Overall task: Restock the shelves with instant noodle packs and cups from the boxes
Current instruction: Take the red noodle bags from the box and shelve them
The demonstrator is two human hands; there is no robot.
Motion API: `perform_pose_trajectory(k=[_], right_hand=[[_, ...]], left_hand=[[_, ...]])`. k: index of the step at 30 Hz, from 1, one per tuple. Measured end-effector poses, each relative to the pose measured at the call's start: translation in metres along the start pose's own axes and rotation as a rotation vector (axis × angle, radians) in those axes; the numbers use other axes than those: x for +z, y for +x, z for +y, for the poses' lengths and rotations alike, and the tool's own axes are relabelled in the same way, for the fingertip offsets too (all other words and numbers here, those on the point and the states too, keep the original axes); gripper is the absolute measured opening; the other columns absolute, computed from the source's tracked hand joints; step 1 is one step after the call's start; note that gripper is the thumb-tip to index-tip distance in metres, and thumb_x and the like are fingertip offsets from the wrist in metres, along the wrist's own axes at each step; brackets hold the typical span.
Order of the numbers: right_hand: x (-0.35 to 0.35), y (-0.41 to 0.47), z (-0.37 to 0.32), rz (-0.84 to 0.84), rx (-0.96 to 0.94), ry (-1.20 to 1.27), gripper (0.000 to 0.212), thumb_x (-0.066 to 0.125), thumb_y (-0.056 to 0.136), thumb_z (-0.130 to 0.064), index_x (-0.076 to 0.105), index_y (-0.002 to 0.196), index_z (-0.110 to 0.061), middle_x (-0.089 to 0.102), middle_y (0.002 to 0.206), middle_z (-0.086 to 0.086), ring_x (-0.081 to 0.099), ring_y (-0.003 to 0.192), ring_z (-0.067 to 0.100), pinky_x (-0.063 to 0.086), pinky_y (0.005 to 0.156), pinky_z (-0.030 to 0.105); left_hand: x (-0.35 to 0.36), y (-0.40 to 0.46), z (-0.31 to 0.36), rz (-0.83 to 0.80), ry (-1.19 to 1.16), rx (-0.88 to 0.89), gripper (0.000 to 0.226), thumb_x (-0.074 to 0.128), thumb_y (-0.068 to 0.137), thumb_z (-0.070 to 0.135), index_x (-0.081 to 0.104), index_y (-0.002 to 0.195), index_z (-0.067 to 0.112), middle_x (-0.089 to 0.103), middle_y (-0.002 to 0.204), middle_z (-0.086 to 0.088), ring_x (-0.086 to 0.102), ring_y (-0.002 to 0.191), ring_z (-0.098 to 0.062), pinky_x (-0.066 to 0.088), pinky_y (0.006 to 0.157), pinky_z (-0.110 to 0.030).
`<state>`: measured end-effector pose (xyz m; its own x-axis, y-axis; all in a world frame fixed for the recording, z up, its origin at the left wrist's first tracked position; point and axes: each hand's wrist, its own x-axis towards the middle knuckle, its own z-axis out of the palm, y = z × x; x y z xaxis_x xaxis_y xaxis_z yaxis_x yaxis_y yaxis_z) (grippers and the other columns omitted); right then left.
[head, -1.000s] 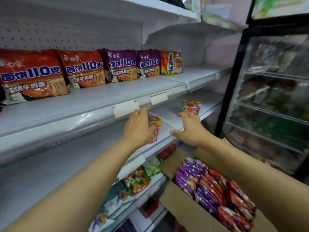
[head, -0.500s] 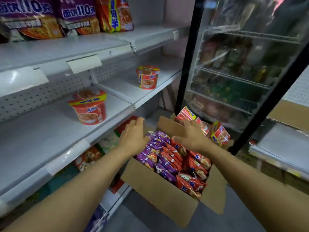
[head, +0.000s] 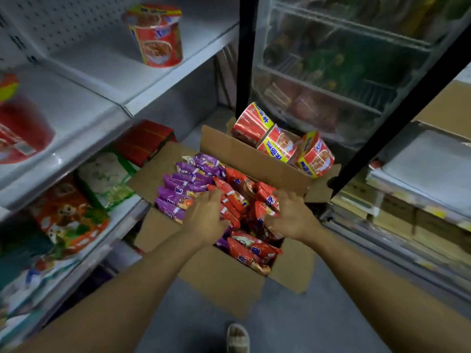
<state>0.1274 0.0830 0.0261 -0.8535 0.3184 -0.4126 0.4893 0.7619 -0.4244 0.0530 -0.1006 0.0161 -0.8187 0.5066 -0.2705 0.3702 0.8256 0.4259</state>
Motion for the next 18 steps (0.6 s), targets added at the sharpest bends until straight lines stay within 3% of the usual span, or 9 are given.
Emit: perform_pose_trajectory(k=[4,9,18], right_hand=[[0.026,0.011,0.035,-0.018,0.046,0.013,0.068,0.061,0.088,-0.037,0.03,0.144,-0.013,0.036,0.142,0.014,0.032,0.131,0.031,0.031,0.101,0.031],[0.068,0.023,0.066,-0.081,0.053,0.111,0.067,0.07,0.083,-0.028,0.036,0.137,-0.008,0.038,0.136,0.016,0.038,0.126,0.035,0.038,0.103,0.043],[0.133,0.046,0.087,-0.101,0.102,0.034,0.068,0.071,0.08,-0.021,0.036,0.138,-0.013,0.043,0.135,0.013,0.044,0.123,0.03,0.042,0.1,0.042]], left_hand=[[0.049,0.011,0.006,-0.141,0.036,0.012,0.071,0.07,0.084,0.024,0.032,0.143,0.012,0.041,0.141,-0.01,0.04,0.129,-0.028,0.038,0.103,-0.04],[0.09,0.024,0.0,-0.235,0.077,0.001,0.065,0.068,0.085,0.024,0.034,0.14,0.015,0.046,0.132,-0.011,0.048,0.119,-0.029,0.043,0.093,-0.037],[0.138,0.053,-0.02,-0.217,0.136,0.185,0.059,0.068,0.086,0.027,0.042,0.138,0.015,0.049,0.136,-0.004,0.046,0.123,-0.024,0.039,0.098,-0.035]])
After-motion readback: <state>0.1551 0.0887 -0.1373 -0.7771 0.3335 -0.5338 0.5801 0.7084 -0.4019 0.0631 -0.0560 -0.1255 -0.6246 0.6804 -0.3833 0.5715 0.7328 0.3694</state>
